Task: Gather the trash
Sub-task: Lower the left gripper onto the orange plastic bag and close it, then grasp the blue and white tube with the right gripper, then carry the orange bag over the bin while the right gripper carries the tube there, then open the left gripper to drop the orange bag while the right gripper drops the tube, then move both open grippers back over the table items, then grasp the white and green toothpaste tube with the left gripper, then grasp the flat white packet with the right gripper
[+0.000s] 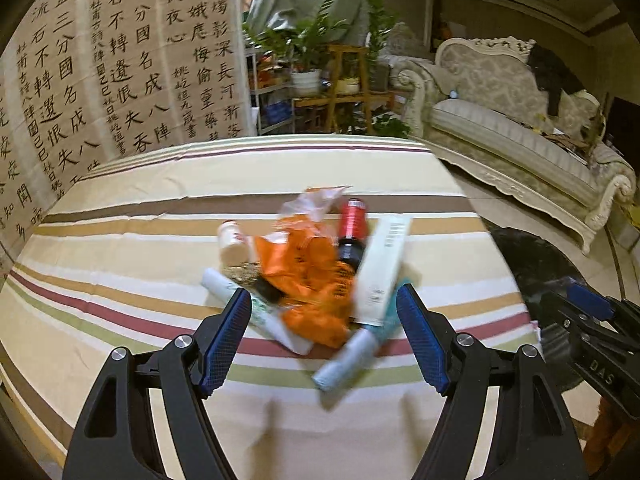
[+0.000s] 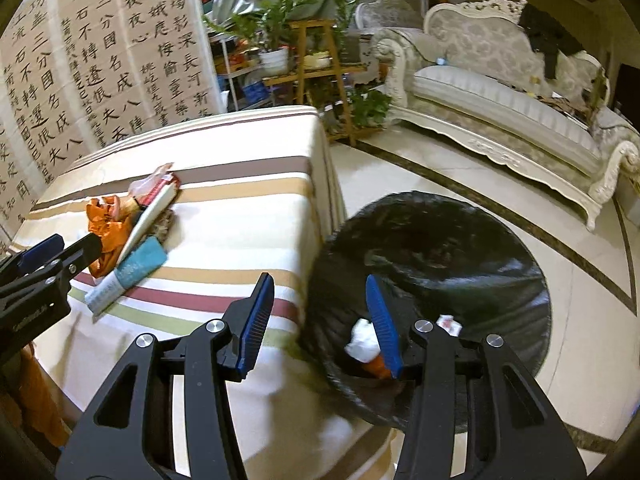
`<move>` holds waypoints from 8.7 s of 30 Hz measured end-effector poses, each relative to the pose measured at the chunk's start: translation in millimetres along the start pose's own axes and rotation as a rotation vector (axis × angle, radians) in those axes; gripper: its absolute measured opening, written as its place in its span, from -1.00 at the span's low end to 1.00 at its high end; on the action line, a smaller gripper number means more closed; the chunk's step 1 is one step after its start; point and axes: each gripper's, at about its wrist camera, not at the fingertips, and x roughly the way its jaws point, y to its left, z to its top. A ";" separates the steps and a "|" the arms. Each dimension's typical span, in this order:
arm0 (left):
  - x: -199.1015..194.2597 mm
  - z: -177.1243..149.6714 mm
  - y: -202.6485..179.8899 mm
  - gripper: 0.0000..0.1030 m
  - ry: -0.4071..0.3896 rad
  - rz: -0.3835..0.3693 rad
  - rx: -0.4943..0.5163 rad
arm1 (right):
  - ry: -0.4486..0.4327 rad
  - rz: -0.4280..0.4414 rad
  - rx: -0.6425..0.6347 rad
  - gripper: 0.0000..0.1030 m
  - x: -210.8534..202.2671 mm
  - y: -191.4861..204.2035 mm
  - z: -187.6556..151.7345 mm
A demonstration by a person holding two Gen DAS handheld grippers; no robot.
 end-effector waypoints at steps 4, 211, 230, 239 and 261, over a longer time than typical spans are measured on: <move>10.7 2.7 8.8 0.41 0.034 -0.016 -0.013 | 0.009 0.016 -0.018 -0.09 5.8 12.6 6.2; 19.3 -24.4 63.6 0.51 0.190 0.080 -0.131 | 0.002 -0.008 -0.021 0.23 9.7 31.5 4.5; 30.2 -10.4 74.1 0.35 0.171 0.074 -0.151 | 0.016 0.021 -0.072 0.23 13.8 62.4 6.3; 22.2 -16.6 82.9 0.14 0.158 0.042 -0.123 | 0.023 0.042 -0.090 0.23 15.9 73.9 7.4; 18.5 -19.0 102.9 -0.60 0.118 -0.008 -0.120 | 0.036 0.084 -0.149 0.12 44.1 138.4 32.3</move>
